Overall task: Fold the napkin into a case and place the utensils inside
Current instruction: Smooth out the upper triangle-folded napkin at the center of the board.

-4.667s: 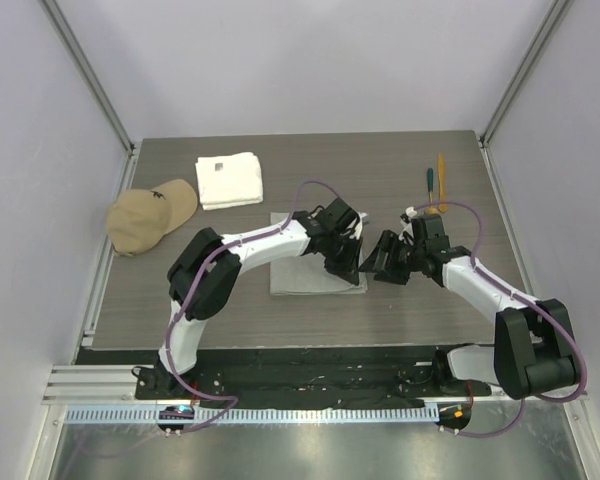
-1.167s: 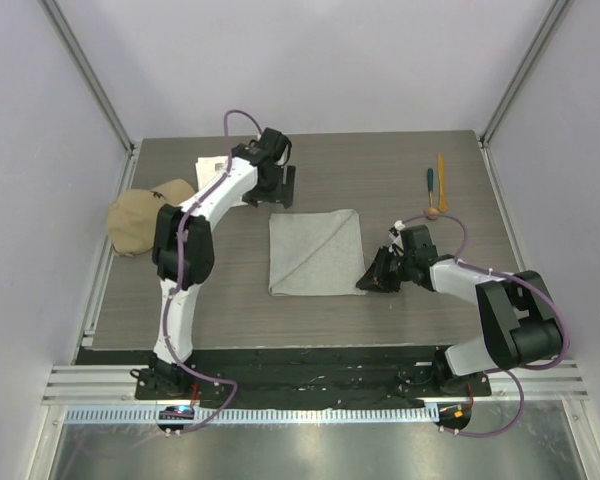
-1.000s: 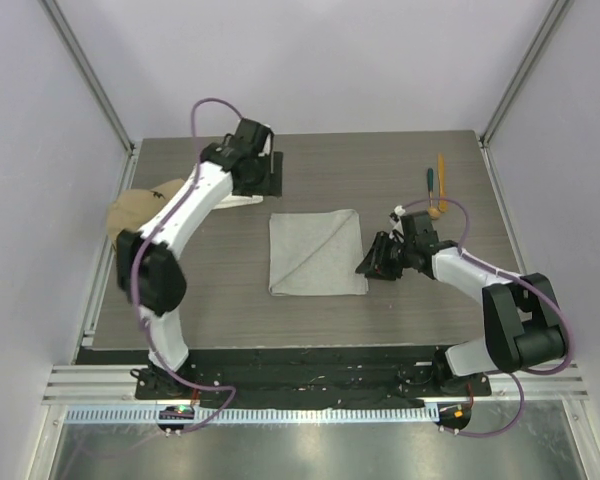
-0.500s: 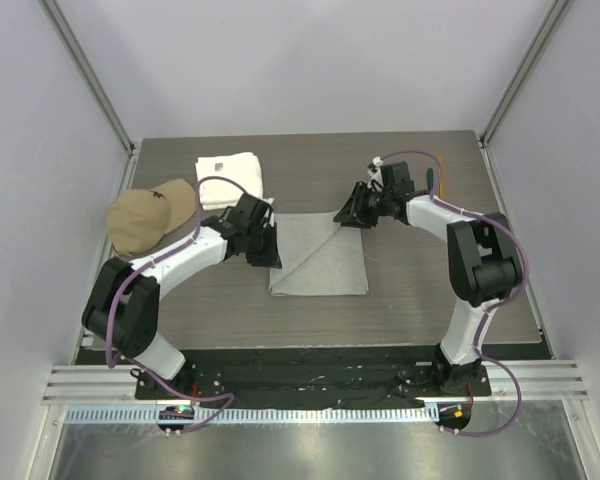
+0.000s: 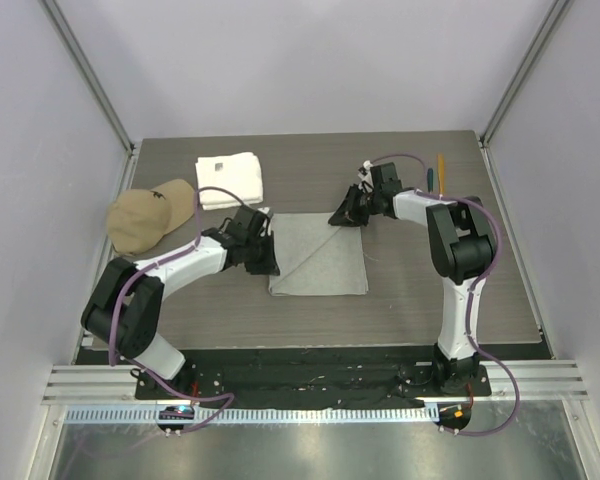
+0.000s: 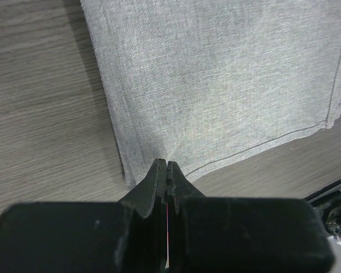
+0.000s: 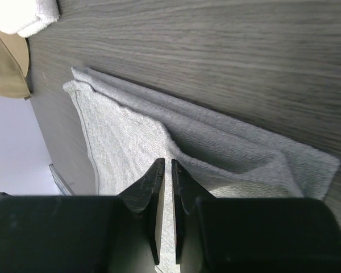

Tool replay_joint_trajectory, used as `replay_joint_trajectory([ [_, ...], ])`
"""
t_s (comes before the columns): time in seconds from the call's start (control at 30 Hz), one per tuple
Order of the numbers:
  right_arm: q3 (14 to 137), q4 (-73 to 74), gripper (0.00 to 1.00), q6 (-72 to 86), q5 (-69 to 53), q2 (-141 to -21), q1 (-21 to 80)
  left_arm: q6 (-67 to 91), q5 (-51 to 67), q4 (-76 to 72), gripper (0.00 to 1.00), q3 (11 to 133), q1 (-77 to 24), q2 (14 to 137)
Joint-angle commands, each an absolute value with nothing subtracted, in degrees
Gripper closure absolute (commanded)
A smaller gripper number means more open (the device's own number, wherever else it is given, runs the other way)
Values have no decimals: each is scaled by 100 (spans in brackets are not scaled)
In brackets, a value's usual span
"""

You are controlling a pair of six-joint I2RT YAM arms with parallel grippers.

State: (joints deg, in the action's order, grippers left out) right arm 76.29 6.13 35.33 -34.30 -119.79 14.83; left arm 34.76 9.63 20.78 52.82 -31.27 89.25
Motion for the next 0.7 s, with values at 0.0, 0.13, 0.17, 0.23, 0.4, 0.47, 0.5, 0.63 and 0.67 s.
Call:
replay_joint_trajectory([
  [0.0, 7814, 404, 85, 3498, -3498, -12032, 1310, 3673, 949, 1749, 100, 5054, -3120, 8859],
  [0.13, 7743, 404, 85, 3419, -3533, -12129, 1152, 3814, 1037, 1530, 100, 4590, -3138, 8745],
  [0.17, 7743, 396, 85, 3393, -3568, -12155, 1099, 3858, 1089, 1399, 100, 4501, -3138, 8710],
  [0.23, 7743, 387, 85, 3331, -3560, -12251, 1055, 3972, 1134, 1275, 100, 4255, -3155, 8710],
  [0.4, 7770, 326, 85, 3305, -3647, -12489, 888, 4096, 1143, 1029, 100, 3929, -3208, 8719],
  [0.47, 7769, 316, 85, 3287, -3665, -12603, 835, 4122, 1178, 967, 100, 3824, -3243, 8666],
  [0.5, 7770, 308, 85, 3287, -3700, -12630, 791, 4122, 1160, 967, 100, 3815, -3252, 8614],
  [0.63, 7813, 299, 85, 3278, -3796, -12656, 703, 4017, 1011, 1308, 100, 3980, -3252, 8395],
  [0.67, 7831, 334, 85, 3261, -3797, -12578, 712, 3964, 1011, 1414, 100, 4042, -3252, 8324],
])
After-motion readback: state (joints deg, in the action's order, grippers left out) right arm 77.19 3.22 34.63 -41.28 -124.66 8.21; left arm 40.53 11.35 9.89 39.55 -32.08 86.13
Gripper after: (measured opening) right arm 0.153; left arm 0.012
